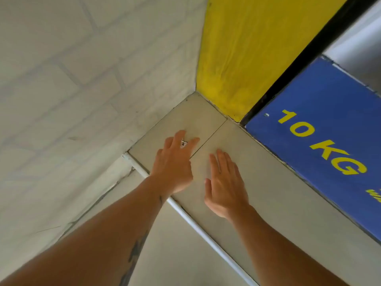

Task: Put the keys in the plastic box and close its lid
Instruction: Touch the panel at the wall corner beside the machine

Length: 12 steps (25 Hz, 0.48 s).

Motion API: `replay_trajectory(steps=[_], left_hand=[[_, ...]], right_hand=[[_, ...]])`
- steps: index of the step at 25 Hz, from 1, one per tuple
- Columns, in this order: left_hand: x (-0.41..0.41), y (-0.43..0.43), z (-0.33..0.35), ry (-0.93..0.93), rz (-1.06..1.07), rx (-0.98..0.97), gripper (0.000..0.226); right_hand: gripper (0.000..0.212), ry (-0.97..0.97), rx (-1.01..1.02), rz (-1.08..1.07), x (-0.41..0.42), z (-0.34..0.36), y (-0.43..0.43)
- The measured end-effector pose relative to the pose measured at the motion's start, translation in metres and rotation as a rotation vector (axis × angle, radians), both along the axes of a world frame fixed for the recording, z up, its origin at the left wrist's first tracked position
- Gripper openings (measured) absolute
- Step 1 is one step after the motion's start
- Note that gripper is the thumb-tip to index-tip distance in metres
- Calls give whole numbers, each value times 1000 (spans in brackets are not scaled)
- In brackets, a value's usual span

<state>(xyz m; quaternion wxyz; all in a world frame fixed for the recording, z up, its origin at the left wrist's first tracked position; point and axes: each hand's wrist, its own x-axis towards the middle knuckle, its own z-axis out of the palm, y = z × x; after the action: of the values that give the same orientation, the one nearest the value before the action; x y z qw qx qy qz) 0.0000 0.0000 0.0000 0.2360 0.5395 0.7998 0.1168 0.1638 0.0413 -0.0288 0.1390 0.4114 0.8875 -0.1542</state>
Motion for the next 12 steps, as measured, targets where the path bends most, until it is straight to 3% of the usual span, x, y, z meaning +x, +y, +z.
replay_trajectory(steps=[5, 9, 12], left_hand=[[1, 10, -31, 200, -29, -65, 60], [0, 5, -38, 168, -46, -49, 24], [-5, 5, -32, 140, 5, -106, 30]], right_hand=[[76, 56, 75, -61, 1, -22, -3], [77, 50, 48, -62, -2, -26, -1], [78, 6, -42, -70, -1, -18, 2]])
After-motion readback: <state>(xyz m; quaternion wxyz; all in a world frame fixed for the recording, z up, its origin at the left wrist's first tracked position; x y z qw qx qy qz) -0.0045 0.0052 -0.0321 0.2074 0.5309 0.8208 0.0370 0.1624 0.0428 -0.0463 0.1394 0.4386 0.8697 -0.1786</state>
